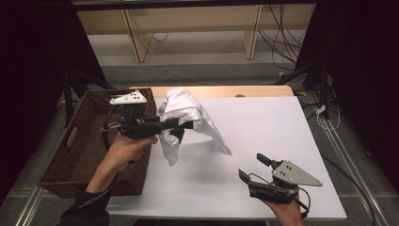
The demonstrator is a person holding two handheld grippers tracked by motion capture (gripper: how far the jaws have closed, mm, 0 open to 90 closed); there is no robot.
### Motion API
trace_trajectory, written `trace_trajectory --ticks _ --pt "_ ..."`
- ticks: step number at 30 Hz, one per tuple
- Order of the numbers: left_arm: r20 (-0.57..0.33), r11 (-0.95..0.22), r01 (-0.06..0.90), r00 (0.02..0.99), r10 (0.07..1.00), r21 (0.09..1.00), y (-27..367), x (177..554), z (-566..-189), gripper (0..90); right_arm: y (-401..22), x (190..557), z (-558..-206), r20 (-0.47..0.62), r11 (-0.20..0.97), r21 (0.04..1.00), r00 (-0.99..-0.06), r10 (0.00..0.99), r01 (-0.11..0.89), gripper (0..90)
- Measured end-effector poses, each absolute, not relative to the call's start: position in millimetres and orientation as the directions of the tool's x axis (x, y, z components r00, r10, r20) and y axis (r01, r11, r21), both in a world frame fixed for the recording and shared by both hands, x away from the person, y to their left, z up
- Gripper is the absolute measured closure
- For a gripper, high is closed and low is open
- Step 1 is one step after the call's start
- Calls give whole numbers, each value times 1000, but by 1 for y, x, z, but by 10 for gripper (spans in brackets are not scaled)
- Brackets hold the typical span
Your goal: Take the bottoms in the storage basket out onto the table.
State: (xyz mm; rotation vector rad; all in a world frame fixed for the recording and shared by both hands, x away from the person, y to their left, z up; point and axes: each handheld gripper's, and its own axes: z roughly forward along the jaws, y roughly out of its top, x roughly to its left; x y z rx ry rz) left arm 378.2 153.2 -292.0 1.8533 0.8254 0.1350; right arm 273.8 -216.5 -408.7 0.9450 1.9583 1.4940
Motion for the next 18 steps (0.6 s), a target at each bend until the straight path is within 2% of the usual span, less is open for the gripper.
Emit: trace_trajectory --ticks 10,18 --pt "-274 -295 503 776 568 812 125 380 -313 757 -217 274 -408 19 159 962 -634 773 223 227" --pt "-270 -382 541 777 569 749 91 391 -354 754 -217 274 -409 19 160 961 -634 773 224 227"
